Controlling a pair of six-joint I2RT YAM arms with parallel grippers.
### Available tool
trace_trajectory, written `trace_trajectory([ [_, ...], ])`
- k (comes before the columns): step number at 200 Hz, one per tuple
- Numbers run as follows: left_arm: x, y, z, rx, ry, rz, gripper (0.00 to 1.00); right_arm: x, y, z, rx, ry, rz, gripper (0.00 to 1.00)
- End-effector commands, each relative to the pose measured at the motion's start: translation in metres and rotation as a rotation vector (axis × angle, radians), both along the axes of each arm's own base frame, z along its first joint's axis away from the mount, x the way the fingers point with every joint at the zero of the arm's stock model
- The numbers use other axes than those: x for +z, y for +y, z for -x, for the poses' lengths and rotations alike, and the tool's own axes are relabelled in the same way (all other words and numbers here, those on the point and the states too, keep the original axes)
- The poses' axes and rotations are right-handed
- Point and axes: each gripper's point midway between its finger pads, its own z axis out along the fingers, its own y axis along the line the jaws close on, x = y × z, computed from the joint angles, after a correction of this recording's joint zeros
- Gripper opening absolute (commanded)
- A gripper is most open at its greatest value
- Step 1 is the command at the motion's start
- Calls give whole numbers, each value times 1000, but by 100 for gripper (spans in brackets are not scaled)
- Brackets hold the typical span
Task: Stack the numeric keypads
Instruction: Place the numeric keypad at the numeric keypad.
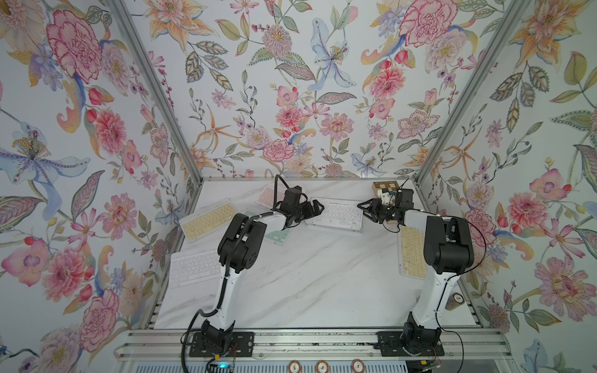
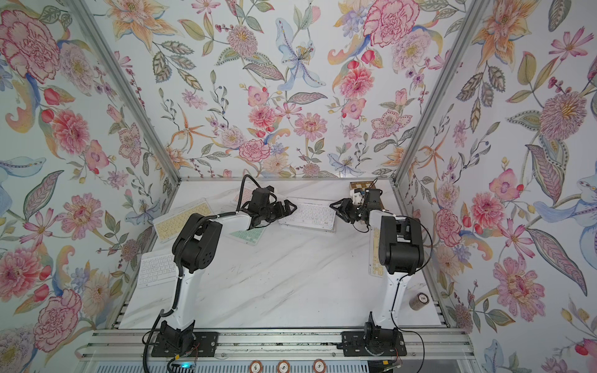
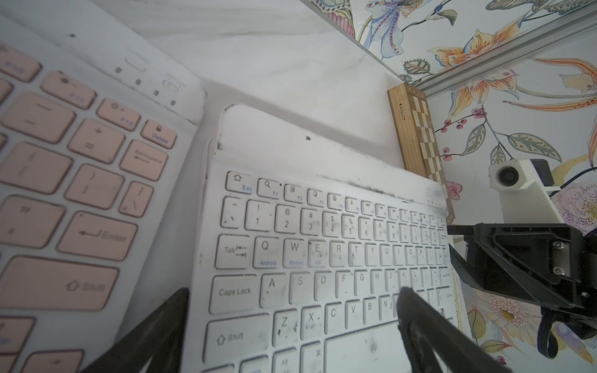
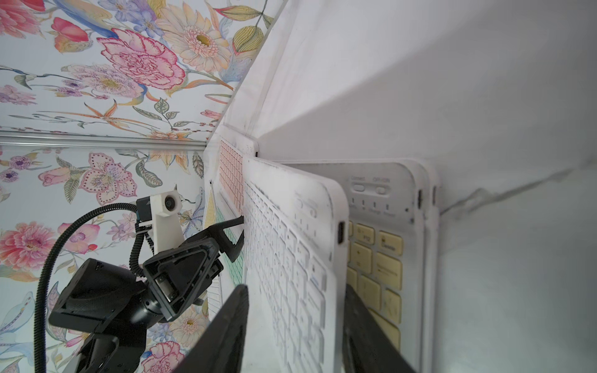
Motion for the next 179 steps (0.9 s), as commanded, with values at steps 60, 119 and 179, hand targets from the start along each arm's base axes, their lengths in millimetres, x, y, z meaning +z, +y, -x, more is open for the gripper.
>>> trace_trajectory([
  [60,21,-7,7,-30,-30,1,99,-5,-11,-5,-19,-8,110,55],
  [119,28,-10,12,-39,-38,-1,99,-7,-13,-4,-22,-8,135,61],
  [179,26,-8,15,-39,-34,-10,99,-12,-13,-2,-26,11,210,64],
])
